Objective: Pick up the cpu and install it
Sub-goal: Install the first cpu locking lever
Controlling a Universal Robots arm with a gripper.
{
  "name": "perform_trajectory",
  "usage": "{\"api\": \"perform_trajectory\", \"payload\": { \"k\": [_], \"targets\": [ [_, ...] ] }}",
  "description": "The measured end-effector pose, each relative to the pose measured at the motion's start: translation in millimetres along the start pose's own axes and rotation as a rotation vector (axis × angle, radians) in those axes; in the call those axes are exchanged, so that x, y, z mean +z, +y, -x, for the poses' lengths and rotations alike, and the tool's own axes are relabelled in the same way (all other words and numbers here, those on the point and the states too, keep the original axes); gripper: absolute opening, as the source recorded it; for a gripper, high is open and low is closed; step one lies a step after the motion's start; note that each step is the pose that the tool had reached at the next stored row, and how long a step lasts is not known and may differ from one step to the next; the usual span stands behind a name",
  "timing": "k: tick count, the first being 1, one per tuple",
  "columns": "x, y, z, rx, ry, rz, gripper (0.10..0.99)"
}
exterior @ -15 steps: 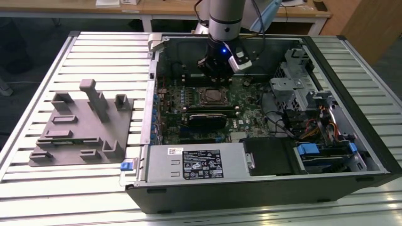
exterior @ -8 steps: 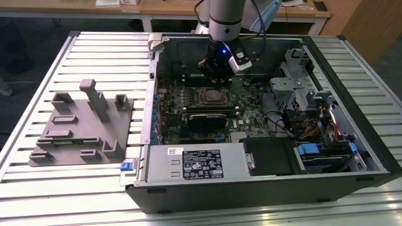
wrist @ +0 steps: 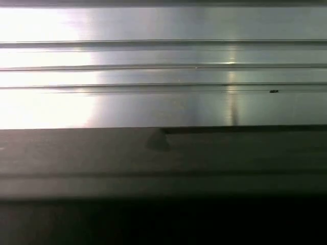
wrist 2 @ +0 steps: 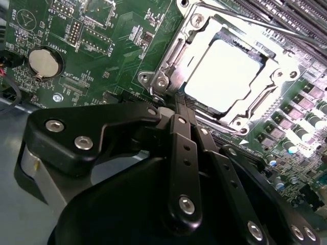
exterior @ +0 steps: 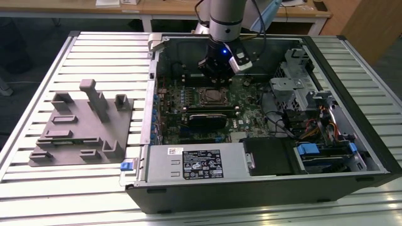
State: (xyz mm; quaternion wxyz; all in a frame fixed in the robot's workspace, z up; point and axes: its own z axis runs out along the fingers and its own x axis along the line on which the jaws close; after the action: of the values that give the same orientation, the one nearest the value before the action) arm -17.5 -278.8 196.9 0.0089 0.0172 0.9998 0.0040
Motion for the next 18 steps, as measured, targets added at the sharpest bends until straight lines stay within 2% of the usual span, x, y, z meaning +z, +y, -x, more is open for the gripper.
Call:
{"api": "perform_trajectory", "payload": {
  "k": [3,7,13,18],
  "targets": [
    [-0.4,-0.3,0.1,0.0,0.0012,0.013,0.106],
    [-0.3,0.1,0.4,0.0,0.0009,0.023,0.106],
    [-2.1,0.2,0.5,0.0,0.001,0.029,0.106],
    [-10.2,0.1,0.6,0.0,0.0021,0.028,0.106]
  ]
}}
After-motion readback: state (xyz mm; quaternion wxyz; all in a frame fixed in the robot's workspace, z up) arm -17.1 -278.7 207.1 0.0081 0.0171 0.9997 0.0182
